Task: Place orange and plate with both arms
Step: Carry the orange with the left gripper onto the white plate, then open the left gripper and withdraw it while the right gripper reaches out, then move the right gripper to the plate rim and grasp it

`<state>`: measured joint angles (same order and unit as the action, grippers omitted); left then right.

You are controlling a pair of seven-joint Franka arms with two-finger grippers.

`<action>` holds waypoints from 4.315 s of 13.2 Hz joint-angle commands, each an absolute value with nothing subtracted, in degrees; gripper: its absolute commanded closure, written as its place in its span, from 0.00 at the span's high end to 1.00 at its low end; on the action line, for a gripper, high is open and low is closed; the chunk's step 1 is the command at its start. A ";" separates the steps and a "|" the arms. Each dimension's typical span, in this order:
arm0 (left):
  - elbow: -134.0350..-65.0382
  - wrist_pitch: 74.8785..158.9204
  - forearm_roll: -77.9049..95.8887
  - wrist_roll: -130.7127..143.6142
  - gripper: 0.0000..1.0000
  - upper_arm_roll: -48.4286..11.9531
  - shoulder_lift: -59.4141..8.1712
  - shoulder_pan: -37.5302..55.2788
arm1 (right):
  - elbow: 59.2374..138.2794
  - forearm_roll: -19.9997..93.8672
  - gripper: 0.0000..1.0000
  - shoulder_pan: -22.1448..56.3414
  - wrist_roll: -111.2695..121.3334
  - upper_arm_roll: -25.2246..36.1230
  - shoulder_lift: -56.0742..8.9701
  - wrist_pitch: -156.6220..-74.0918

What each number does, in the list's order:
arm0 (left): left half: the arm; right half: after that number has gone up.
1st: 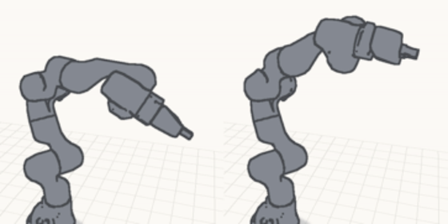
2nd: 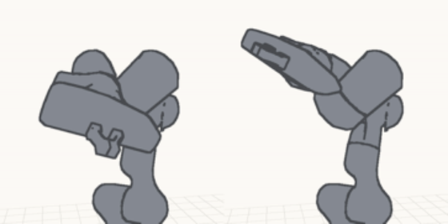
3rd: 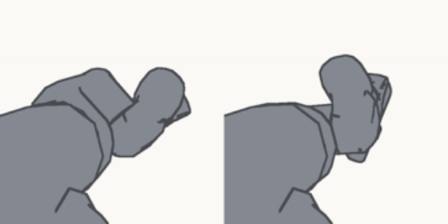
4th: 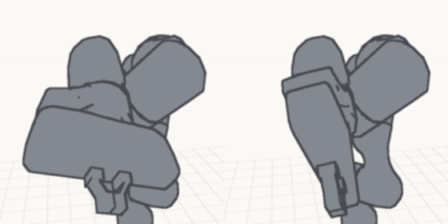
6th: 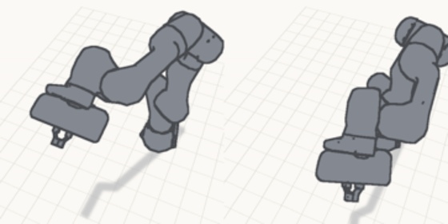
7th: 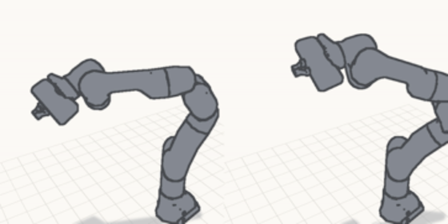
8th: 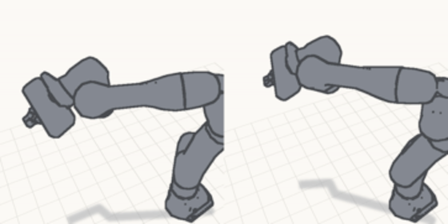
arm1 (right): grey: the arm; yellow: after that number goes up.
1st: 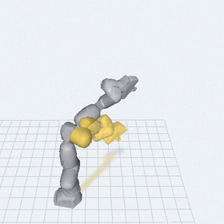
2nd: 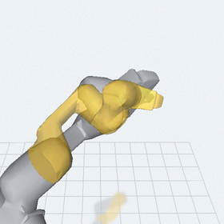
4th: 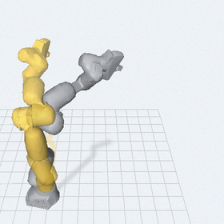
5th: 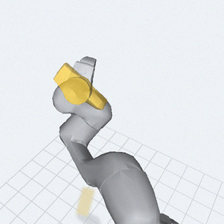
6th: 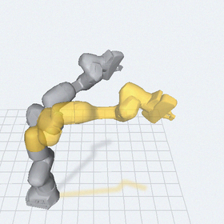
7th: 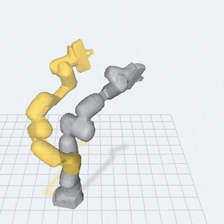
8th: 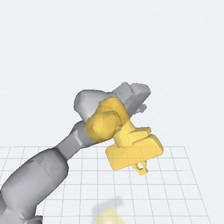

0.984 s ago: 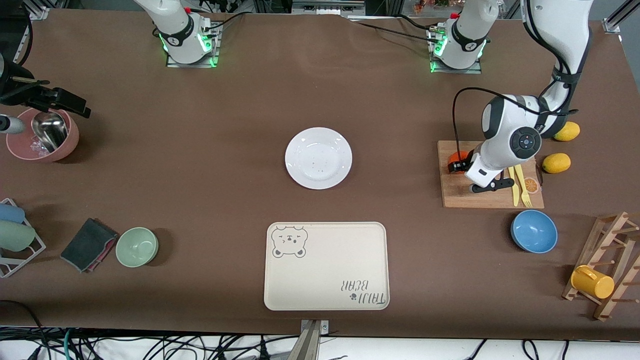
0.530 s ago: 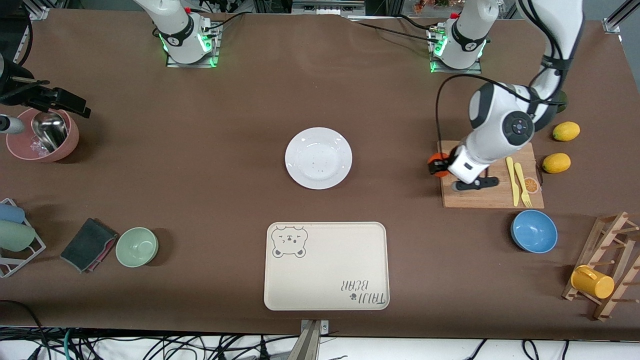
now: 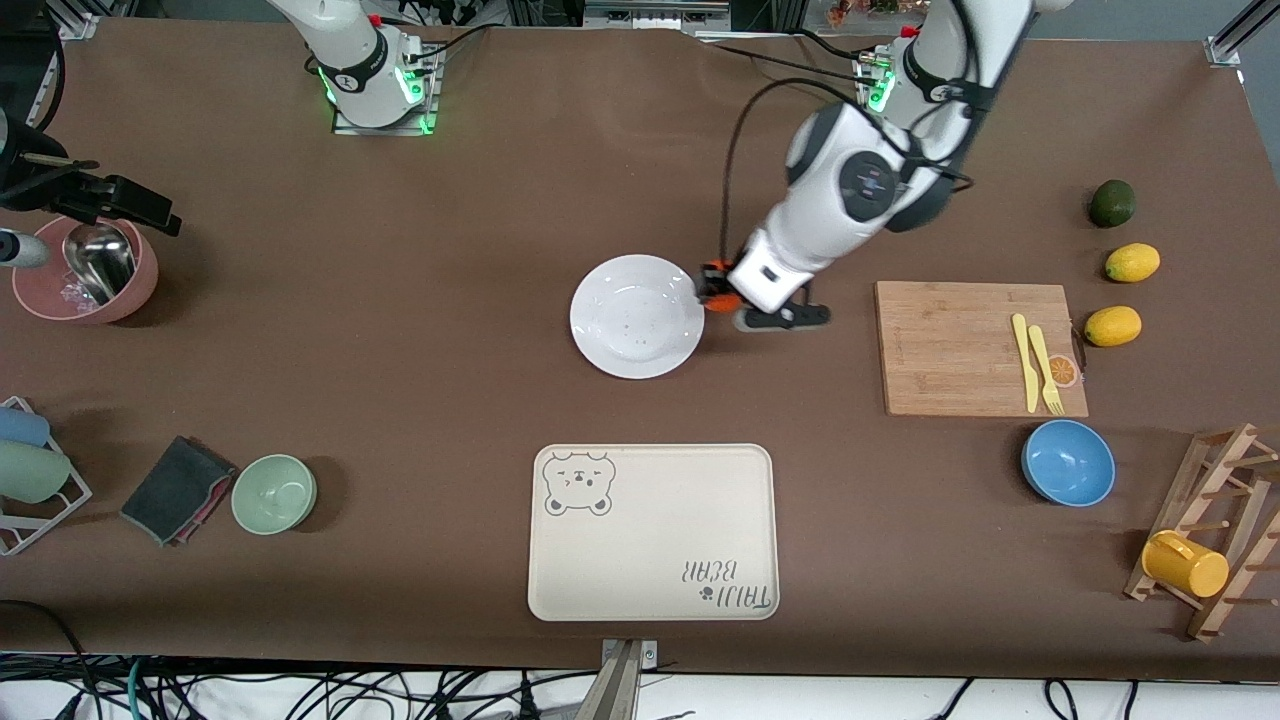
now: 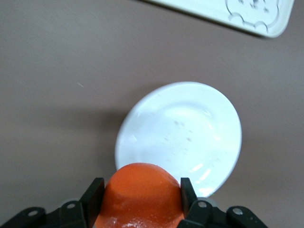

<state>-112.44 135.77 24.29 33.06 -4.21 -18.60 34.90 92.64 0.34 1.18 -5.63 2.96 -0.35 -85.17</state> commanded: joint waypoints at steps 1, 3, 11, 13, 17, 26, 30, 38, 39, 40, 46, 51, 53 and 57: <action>-105.13 138.76 25.58 39.53 0.00 -2.90 -27.57 41.20 | 93.25 0.35 1.00 1.14 -5.80 2.90 0.35 -85.34; -103.02 144.90 25.31 43.66 0.00 -2.73 -32.67 44.81 | 93.25 0.44 1.00 1.14 -5.80 2.90 0.18 -85.25; -101.16 146.25 25.22 44.12 0.47 -1.23 -36.21 45.53 | 93.25 0.44 1.00 1.06 -5.89 2.90 0.09 -85.08; -101.42 146.25 25.22 44.21 0.60 -1.32 -35.69 45.00 | 93.25 0.44 1.00 1.14 -5.80 2.90 -0.17 -84.99; -102.04 146.08 24.35 43.86 1.00 -1.23 -34.55 43.87 | 93.25 0.44 1.00 1.14 -5.80 2.90 -0.18 -84.99; -107.67 126.36 24.08 34.23 1.00 -1.23 -16.38 24.74 | 92.64 0.44 1.00 1.40 -5.19 2.73 -4.28 -86.13; -107.67 111.73 10.07 16.04 1.00 -0.27 -6.00 12.06 | 90.26 1.41 1.00 3.59 -5.01 2.55 -14.05 -85.86; -105.22 105.13 -0.79 0.35 1.00 4.48 3.52 7.12 | 94.64 13.08 1.00 15.64 -9.40 1.41 -27.95 -108.68; -103.81 103.81 -0.79 0.35 1.00 4.48 3.17 7.21 | 96.40 14.05 1.00 15.64 -8.88 0.54 -27.95 -111.85; -102.06 103.54 -0.79 0.26 1.00 4.48 2.03 7.12 | 97.98 14.06 1.00 15.64 -8.44 -1.39 -28.04 -114.06; -95.02 97.57 -0.79 0.53 1.00 4.66 0.44 4.93 | 110.73 19.15 1.00 15.64 -8.53 -8.78 -27.69 -134.01; -92.03 94.31 -0.79 0.35 1.00 4.57 0.00 4.13 | 113.47 26.89 1.00 15.56 -8.44 -12.22 -27.95 -140.18; -92.02 94.22 -0.97 0.26 1.00 4.22 -0.26 4.31 | 113.55 32.92 1.00 15.56 -6.43 -13.00 -27.95 -140.80; -92.02 93.43 -0.88 0.26 1.00 4.66 -0.26 3.78 | 114.26 43.15 1.00 15.56 3.41 -13.62 -28.39 -140.37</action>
